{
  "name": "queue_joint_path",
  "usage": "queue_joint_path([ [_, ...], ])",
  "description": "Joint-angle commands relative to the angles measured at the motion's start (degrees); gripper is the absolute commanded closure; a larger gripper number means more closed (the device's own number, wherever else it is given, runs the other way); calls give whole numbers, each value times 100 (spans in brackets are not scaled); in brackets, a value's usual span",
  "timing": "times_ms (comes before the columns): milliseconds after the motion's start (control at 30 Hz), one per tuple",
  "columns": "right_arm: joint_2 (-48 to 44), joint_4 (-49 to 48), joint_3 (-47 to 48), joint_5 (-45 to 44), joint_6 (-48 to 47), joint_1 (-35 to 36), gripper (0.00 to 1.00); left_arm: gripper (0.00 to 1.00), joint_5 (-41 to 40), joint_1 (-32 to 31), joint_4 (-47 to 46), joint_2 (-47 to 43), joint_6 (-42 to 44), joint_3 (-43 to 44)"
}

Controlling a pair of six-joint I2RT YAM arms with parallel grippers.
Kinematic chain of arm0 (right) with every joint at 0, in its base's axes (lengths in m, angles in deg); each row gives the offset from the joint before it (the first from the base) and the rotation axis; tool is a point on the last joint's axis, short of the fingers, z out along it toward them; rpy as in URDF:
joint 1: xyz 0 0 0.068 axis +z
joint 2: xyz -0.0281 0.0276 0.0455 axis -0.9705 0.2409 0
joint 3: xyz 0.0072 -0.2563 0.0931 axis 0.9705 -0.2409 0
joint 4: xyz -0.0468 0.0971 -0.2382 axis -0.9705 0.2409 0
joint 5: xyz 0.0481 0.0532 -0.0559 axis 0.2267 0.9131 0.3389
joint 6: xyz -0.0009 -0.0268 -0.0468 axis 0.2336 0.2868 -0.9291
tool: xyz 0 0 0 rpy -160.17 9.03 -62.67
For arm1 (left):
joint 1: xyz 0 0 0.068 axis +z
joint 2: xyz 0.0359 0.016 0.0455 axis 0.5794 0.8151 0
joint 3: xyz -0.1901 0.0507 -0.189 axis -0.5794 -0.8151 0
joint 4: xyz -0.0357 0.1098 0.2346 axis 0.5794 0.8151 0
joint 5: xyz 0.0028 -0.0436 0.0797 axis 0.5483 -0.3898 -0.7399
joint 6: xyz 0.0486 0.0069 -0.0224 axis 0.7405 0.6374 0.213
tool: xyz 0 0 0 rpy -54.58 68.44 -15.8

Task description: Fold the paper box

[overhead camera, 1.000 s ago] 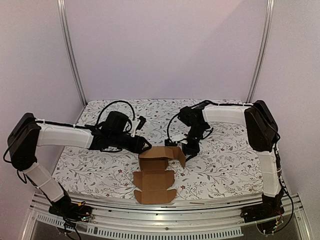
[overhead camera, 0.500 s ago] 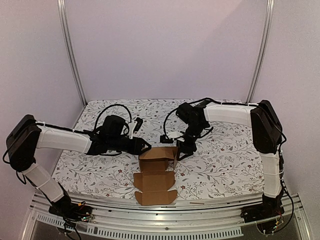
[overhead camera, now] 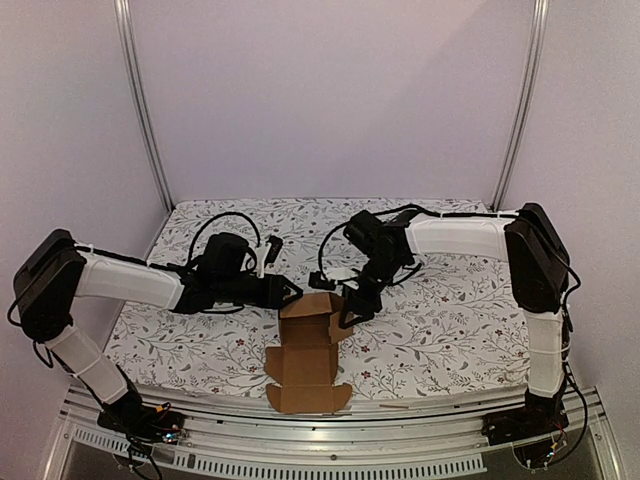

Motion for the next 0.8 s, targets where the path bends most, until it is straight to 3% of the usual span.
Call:
queue_joint_path([
  [0, -212, -355, -10, 299, 345, 61, 53, 59, 70, -20, 227, 227, -127, -194],
  [367, -395, -1391, -422, -224, 1664, 64, 52, 59, 93, -43, 64, 169, -314, -281],
  [567, -403, -1341, -293, -95, 1635, 61, 53, 59, 136, -43, 93, 86, -284, -226],
  [767, -213, -1851, -278, -98, 2431, 89, 54, 59, 265, -84, -189, 301, -498, -189],
])
